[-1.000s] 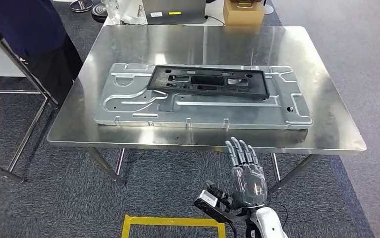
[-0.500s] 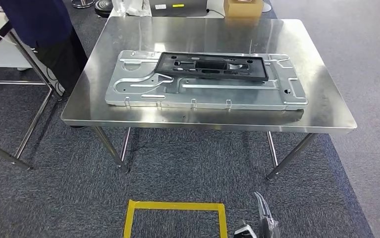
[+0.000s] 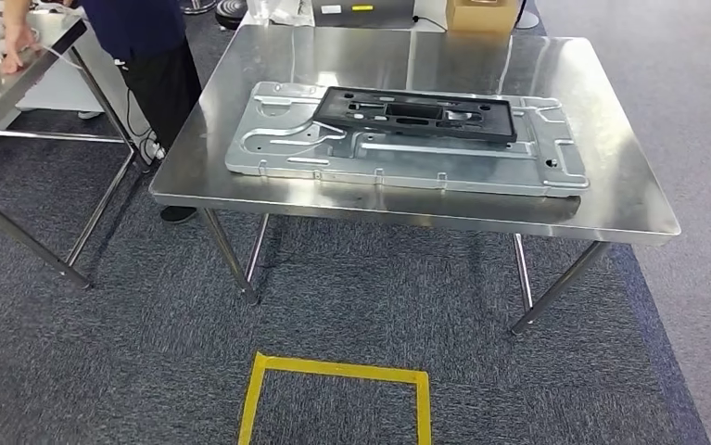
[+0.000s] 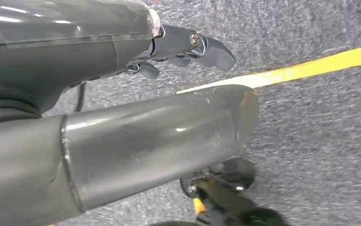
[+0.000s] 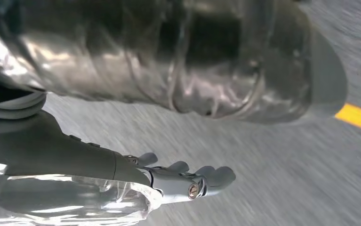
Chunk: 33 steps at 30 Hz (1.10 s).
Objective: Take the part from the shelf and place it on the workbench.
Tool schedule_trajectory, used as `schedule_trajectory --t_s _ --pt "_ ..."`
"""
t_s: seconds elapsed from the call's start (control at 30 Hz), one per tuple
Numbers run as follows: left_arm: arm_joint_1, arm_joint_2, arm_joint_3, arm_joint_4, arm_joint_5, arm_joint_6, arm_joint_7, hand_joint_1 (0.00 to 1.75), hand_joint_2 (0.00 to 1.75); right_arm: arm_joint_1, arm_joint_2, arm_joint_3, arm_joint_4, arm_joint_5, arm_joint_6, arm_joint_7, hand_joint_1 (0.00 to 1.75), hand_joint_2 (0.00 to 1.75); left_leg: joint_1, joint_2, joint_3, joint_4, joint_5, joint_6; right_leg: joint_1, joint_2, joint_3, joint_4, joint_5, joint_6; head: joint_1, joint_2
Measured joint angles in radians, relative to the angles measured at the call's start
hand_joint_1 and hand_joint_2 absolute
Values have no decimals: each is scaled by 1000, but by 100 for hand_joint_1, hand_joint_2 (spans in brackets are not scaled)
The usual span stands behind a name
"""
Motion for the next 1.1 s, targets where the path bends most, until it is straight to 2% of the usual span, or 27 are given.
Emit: schedule_trajectory --t_s 0.03,0.07,0.1,0.13,0.17,0.2,0.23,0.27,0.3,0.33,0.37,0.4,0.43,0.47,0.53,0.6,0.67,0.73,0.77,0.8,0.83,0.87,0.9,0.97,1.0,1.03,1.1 --pt "-2 1 1 0 0 2 -1 0 0 -13 0 -31 35 -4 19 35 0 0 -4 2 5 -18 -6 8 2 -9 -1 2 1 6 0 0" --pt "-2 2 3 0 1 3 -1 0 0 -27 1 -62 66 -8 36 68 0 0 -4 -7 0 -22 -4 18 3 -18 0 3 3 11 1 0" --pt "0 2 5 0 1 4 1 0 0 -39 1 -90 93 -11 52 100 0 0 -2 -16 -4 -27 0 27 1 -14 -1 7 1 18 1 0" --pt "1 2 6 0 1 5 4 0 0 -48 0 -115 115 -12 65 128 0 0 0 -25 -8 -31 6 37 -1 4 -6 20 -11 25 1 0" --pt "1 3 8 0 1 6 8 0 0 -54 0 -136 135 -12 77 150 0 0 3 -33 -12 -34 13 45 -3 31 -20 51 -36 30 1 0" --pt "-1 3 9 0 2 7 13 0 0 -57 0 -155 153 -12 87 166 0 0 4 -42 -17 -35 18 52 -7 61 -43 103 -72 35 1 0" --pt "-2 3 10 0 3 8 17 0 0 -60 0 -170 168 -12 95 176 0 0 3 -52 -24 -35 23 56 -8 82 -73 170 -111 38 1 0" --pt "-3 3 11 0 3 10 20 0 0 -62 0 -184 181 -12 101 183 0 0 3 -64 -30 -34 27 58 -10 90 -101 236 -142 40 1 0" --pt "-3 3 11 0 4 10 22 0 0 -63 0 -194 192 -12 104 187 0 0 2 -76 -34 -33 31 58 -10 92 -118 279 -154 41 0 0" --pt "-2 4 12 0 4 11 24 0 0 -65 0 -202 200 -12 107 189 0 0 2 -89 -37 -31 34 57 -12 93 -119 287 -146 41 0 0" --pt "0 4 13 0 4 11 26 0 0 -67 0 -209 207 -12 111 190 0 0 2 -102 -38 -29 35 55 -13 96 -97 251 -116 40 0 0" --pt "0 3 15 0 3 11 28 0 0 -69 0 -215 212 -10 118 189 0 0 2 -114 -39 -27 37 53 -15 106 -62 184 -77 39 0 0" --pt "0 3 16 0 3 12 31 0 0 -71 0 -221 217 -8 128 188 0 0 2 -126 -40 -24 37 50 -16 129 -26 112 -46 35 0 0" --pt "-2 3 17 0 2 12 36 0 0 -73 -1 -228 222 -3 140 185 0 0 1 -138 -44 -20 38 46 -17 150 2 51 -26 31 0 0" --pt "-5 4 18 0 -2 12 43 0 0 -78 -3 -236 229 12 167 177 0 0 1 -157 -56 -16 43 33 -15 174 19 4 -21 25 0 0" --pt "-3 5 18 0 -4 12 45 0 0 -85 -5 -241 233 23 186 170 0 0 4 -168 -66 -15 48 19 -15 153 18 -3 -15 15 0 0" --pt "-1 6 19 0 -5 12 47 0 0 -89 -7 -244 238 27 194 167 0 0 4 -136 -84 19 23 9 -19 127 19 -13 -8 0 0 0" --pt "-4 7 19 0 -5 12 47 0 0 -90 -7 -246 242 28 197 166 0 0 5 -91 -132 128 -43 1 -18 99 17 -16 -5 -8 0 0" --pt "-6 7 19 0 -6 12 47 0 0 -90 -7 -248 244 30 200 166 0 0 6 -82 -162 196 -76 -3 -16 84 14 -15 -5 -10 0 0" --pt "-6 8 19 0 -7 12 48 0 0 -90 -8 -249 247 33 204 166 0 0 7 -78 -183 247 -94 -7 -15 69 12 -13 -5 -10 0 0" --pt "-5 9 19 0 -10 13 48 0 0 -91 -8 -250 249 37 211 165 0 0 8 -76 -186 265 -93 -9 -14 55 11 -12 -6 -10 0 0" --pt "-3 11 19 0 -13 14 48 0 0 -93 -8 -250 251 42 219 165 0 0 8 -72 -169 242 -73 -10 -14 42 11 -10 -7 -9 0 0" --pt "-2 13 19 0 -18 15 49 0 0 -95 -9 -250 254 48 228 165 0 0 9 -62 -133 182 -41 -9 -14 31 12 -8 -9 -7 0 0" --pt "-4 17 18 0 -28 17 52 0 0 -99 -9 -250 258 59 241 166 0 0 5 -22 -59 43 4 0 -11 11 15 -4 -15 0 0 0" --pt "-6 19 18 0 -33 19 55 0 0 -101 -10 -250 260 65 245 168 0 0 1 -9 -39 2 13 7 -9 3 16 -2 -17 5 0 0" --pt "-7 21 17 0 -37 22 58 0 0 -104 -11 -250 262 71 248 170 0 0 -3 -3 -34 -15 12 13 -6 -6 17 -1 -18 10 0 0" --pt "-5 23 17 0 -42 28 63 0 0 -111 -13 -250 264 79 253 176 0 0 -4 -23 -37 -19 16 27 -5 -18 19 -1 -19 20 0 0"
